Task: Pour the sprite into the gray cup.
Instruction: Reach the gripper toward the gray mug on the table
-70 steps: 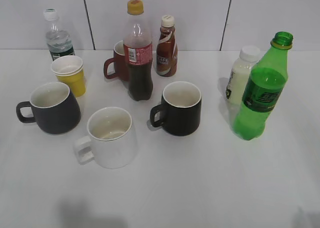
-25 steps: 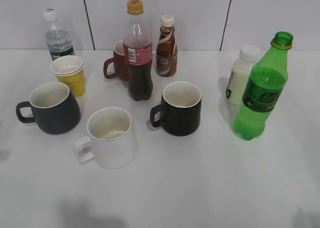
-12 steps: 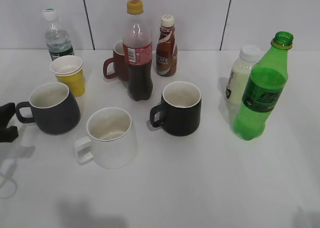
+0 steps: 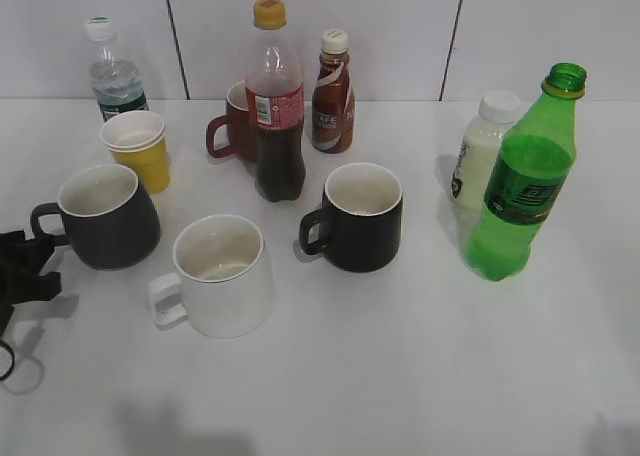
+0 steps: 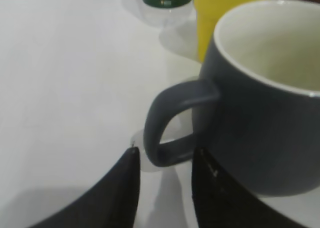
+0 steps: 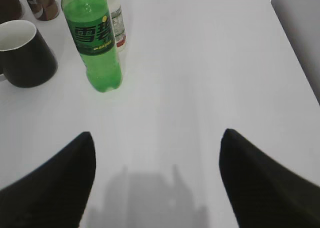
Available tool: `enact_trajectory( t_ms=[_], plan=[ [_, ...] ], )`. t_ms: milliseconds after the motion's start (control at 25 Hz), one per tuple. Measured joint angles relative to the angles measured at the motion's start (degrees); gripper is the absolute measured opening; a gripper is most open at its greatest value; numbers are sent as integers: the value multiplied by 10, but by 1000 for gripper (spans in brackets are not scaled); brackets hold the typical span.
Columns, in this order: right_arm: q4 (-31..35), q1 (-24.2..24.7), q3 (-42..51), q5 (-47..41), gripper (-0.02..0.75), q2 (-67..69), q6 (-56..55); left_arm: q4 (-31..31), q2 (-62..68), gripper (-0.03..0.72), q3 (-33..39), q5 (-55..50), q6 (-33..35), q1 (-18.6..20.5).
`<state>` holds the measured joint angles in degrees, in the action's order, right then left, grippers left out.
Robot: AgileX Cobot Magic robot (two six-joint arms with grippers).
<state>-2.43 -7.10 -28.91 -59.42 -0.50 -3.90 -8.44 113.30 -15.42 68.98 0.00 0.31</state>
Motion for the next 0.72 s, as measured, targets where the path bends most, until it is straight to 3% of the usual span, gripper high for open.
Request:
enact_trajectory(
  t_ms=[520, 600, 720],
  plan=[
    [0, 0, 0, 0, 575, 0, 0, -9, 45, 267, -90, -2, 0, 0],
    [0, 0, 0, 0, 575, 0, 0, -11, 47, 223, -108, -13, 3, 0],
    [0, 0, 0, 0, 575, 0, 0, -12, 47, 95, -128, -30, 8, 0]
  ],
)
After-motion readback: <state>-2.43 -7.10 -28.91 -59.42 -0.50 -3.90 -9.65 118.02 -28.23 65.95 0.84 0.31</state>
